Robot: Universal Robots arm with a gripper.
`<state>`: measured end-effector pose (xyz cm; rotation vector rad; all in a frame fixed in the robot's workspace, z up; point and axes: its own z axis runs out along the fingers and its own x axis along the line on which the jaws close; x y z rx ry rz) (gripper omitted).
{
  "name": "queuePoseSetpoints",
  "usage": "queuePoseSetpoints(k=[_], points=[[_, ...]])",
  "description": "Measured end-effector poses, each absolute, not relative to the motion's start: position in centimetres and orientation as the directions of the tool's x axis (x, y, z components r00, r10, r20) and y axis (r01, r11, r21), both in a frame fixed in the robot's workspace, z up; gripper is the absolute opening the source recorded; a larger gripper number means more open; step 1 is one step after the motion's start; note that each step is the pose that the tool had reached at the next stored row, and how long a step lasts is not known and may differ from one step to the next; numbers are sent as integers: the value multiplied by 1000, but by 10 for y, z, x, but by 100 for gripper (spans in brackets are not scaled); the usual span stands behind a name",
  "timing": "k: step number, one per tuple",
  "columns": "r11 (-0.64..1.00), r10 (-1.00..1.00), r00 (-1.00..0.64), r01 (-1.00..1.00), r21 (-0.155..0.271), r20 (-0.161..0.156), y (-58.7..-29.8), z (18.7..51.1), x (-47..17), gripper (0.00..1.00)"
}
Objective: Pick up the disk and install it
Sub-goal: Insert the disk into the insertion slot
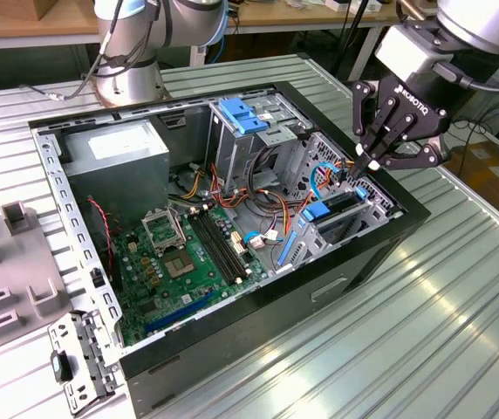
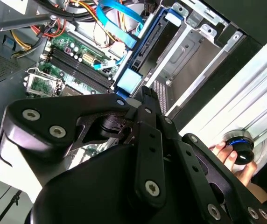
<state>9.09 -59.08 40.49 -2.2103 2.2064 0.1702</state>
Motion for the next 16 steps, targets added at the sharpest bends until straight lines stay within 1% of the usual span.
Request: queuePoseSetpoints(k=[8, 16], points=[[-4, -997, -1, -998, 67, -83, -591, 393, 106, 11], [-4, -997, -1, -998, 67, -83, -591, 390, 123, 11]])
